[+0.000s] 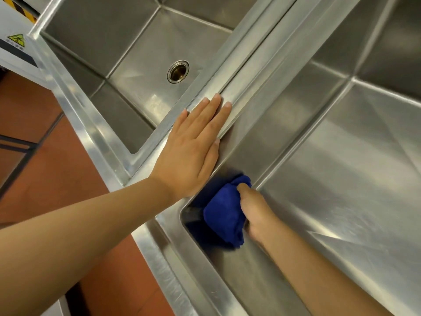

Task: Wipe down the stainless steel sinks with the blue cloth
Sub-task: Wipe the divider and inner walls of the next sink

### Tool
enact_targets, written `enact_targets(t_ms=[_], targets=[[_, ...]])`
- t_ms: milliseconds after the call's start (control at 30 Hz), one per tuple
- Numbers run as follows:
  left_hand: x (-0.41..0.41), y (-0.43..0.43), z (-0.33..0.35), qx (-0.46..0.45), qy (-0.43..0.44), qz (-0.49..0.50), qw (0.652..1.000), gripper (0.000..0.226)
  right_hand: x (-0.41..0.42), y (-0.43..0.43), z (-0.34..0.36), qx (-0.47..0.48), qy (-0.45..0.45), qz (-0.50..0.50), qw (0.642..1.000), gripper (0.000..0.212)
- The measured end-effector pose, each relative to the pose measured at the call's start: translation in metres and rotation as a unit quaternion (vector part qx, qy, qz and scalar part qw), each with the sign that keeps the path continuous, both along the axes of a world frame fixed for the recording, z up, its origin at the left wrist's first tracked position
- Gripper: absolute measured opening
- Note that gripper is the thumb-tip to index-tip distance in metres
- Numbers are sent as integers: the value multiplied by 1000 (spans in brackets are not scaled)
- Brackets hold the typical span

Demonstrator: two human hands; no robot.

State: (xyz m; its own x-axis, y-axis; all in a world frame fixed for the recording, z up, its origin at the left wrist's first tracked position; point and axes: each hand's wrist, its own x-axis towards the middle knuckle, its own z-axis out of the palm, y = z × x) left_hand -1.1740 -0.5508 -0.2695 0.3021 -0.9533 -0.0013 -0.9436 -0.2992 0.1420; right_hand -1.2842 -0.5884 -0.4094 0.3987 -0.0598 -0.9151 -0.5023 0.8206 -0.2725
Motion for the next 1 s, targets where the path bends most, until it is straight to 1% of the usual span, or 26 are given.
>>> enact_targets(t_ms=[100,233,367,467,533,567,633,700,867,933,1000], targets=[[0,0,-1,1,1,0,1000,51,-1,-2,-5,-36,-30,-4,999,25],[1,-1,-2,4,10,0,1000,51,-4,0,-14,-61,-24,-16,998,26],[1,0,-1,-2,9,-4,1000,51,-9,2,9,-41,-43,2,998,24],[1,-1,0,-5,4,-3,1000,52,-17,7,42,-35,-114,30,992,22],[0,-1,0,0,1,-3,1000,52,-22,7,56,-27,-161,32,986,26],[0,-1,0,3,2,-3,1000,52,-23,6,60,-41,-177,34,983,28],[0,-1,0,4,3,-3,1000,52,-22,5,62,-69,-171,20,983,30],[1,-1,0,2,4,-5,1000,53,-20,4,60,-90,-163,38,982,30],[1,0,-1,1,15,-6,1000,52,-13,6,36,-135,-85,65,985,27],[1,0,-1,-1,12,-5,1000,52,-11,6,35,-140,-74,64,985,28],[0,0,-1,-4,7,-5,1000,52,-12,10,41,-165,-77,65,981,29]])
